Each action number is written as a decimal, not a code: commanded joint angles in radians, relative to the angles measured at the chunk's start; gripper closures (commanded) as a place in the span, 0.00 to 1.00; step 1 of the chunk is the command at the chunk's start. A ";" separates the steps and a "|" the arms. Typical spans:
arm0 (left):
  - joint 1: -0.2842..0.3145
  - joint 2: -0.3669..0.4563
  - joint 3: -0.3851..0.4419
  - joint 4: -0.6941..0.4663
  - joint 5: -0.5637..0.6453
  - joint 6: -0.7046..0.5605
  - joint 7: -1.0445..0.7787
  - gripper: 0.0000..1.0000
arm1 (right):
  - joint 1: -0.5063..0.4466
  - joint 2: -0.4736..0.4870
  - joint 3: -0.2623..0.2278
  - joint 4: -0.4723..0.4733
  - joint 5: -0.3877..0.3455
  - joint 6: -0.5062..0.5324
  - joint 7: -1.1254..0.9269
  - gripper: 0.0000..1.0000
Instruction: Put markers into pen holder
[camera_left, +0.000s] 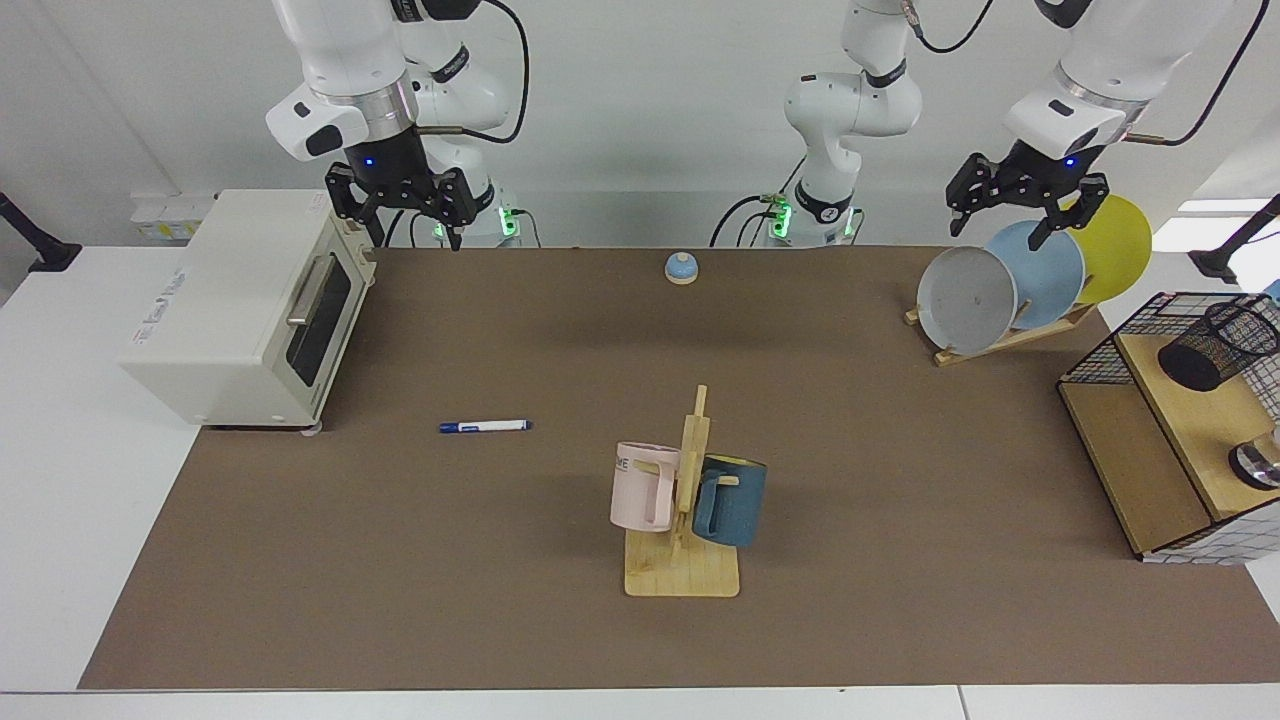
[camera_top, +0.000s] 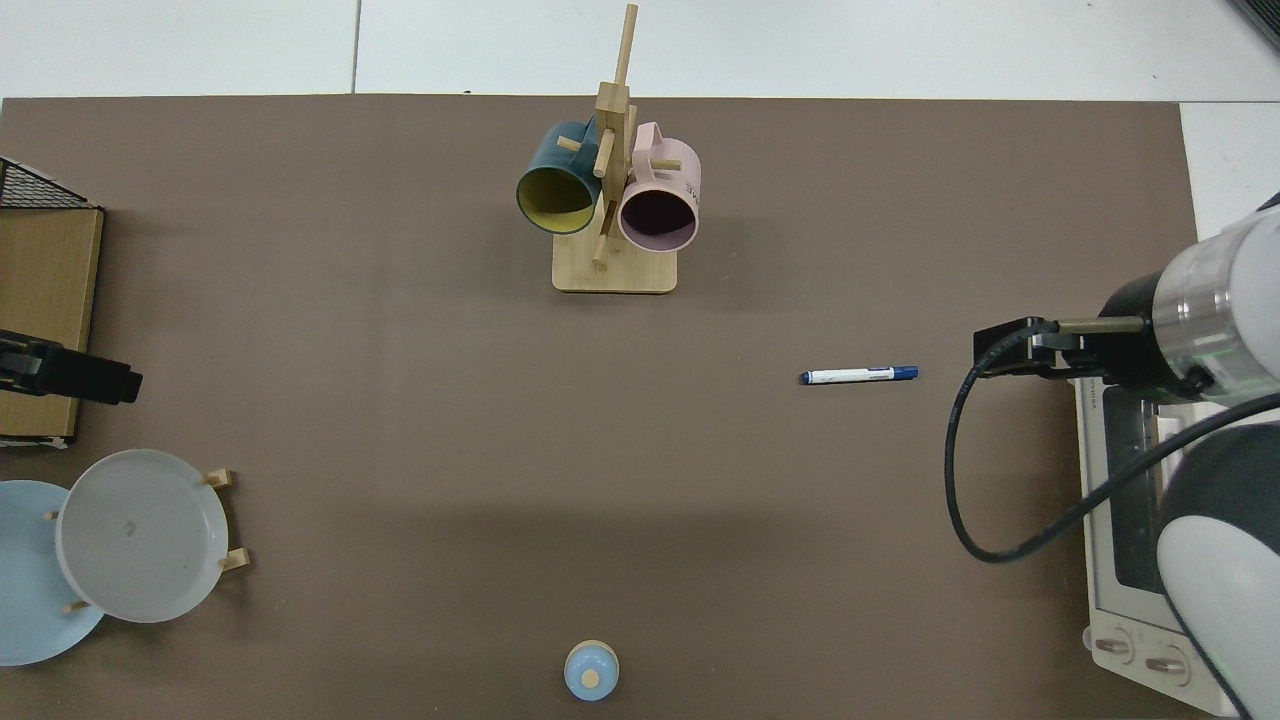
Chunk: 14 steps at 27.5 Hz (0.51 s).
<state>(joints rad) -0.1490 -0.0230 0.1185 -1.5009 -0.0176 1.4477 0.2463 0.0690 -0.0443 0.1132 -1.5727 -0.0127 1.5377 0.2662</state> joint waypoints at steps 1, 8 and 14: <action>-0.001 -0.025 0.003 -0.021 -0.005 -0.016 -0.012 0.00 | -0.014 -0.014 0.008 -0.013 0.005 0.021 0.019 0.00; -0.003 -0.026 0.003 -0.021 -0.005 -0.018 -0.013 0.00 | -0.015 -0.012 0.008 -0.013 0.004 0.039 0.018 0.00; -0.003 -0.026 0.003 -0.022 -0.005 -0.018 -0.013 0.00 | -0.020 -0.012 0.010 -0.012 0.005 0.039 0.021 0.00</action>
<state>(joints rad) -0.1489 -0.0257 0.1195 -1.5009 -0.0176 1.4384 0.2448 0.0654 -0.0443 0.1120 -1.5727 -0.0127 1.5548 0.2682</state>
